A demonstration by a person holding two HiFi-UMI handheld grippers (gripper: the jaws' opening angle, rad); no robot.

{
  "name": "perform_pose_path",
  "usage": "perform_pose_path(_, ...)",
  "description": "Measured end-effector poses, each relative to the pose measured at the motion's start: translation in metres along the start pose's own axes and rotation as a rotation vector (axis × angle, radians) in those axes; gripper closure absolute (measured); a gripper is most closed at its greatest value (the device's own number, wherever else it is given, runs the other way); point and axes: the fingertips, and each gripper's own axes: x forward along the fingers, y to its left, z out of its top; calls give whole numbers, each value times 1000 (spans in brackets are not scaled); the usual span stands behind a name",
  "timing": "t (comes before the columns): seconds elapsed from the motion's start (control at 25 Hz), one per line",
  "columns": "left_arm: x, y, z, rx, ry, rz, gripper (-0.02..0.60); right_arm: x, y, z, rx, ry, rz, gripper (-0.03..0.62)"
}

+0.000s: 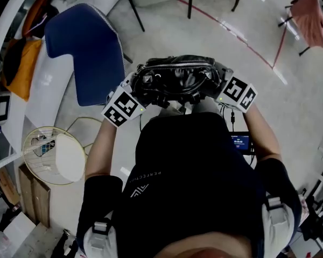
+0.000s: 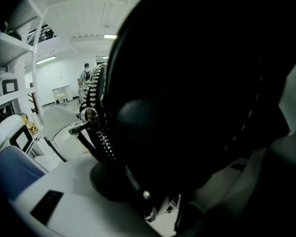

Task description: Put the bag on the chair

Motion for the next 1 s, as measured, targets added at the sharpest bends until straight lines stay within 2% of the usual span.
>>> perform_pose_path(0.2,-5,8,-10,-11,16,1,351,14,-2,3,6,-5,10,390)
perform_pose_path(0.48,6,27,-7,-38,47,29,351,18,-27,2,-1,-17,39,390)
perform_pose_path(1.0,66,92,29,-96,57,77,351,4,-126,-7,-2,0,92,388)
